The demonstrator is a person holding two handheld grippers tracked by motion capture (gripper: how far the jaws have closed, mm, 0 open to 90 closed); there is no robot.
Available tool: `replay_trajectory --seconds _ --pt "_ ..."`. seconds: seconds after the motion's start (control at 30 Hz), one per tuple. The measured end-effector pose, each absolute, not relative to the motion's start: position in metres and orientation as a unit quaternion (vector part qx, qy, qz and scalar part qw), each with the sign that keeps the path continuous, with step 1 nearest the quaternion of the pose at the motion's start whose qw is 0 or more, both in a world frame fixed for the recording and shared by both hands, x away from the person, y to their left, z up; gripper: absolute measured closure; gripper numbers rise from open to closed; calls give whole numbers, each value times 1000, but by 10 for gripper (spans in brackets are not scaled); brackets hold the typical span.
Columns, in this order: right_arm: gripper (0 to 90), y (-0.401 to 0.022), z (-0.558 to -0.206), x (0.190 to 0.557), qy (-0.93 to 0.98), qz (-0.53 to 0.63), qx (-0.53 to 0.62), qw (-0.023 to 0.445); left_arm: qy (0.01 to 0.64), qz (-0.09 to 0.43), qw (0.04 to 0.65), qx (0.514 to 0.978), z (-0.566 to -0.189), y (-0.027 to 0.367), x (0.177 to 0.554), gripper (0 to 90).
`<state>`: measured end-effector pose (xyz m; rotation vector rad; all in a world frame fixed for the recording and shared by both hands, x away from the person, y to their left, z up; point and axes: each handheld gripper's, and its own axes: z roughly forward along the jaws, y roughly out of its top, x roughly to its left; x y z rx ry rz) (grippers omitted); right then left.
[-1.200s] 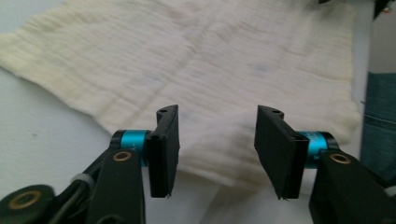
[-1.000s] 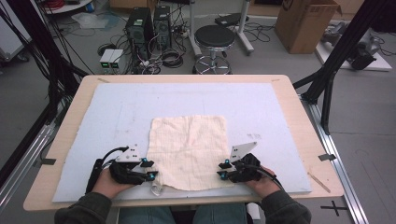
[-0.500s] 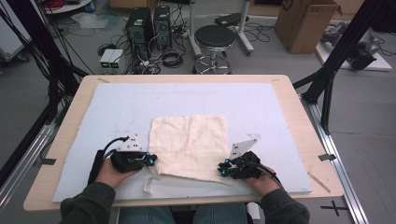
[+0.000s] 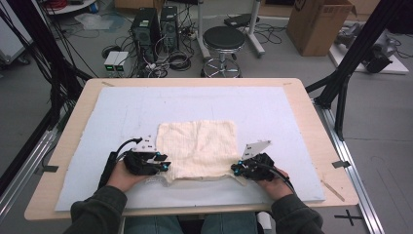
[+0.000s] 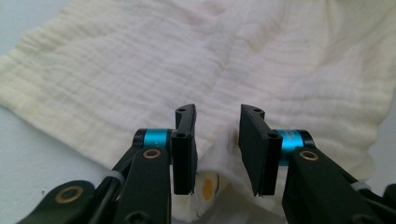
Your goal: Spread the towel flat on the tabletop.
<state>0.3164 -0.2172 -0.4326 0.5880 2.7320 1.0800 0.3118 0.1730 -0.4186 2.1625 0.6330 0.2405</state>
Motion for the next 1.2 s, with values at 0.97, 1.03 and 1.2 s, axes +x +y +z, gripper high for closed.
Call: replay_trajectory --seconds 0.97,1.03,1.2 --pt "830 -219 -436 298 920 365 142 28 178 36 408 895 -428 164 286 875" --pt "876 -218 -435 300 921 363 140 18 180 40 414 891 -422 164 294 875" --pt "883 -219 -435 304 919 361 153 25 186 30 393 900 -418 155 311 874"
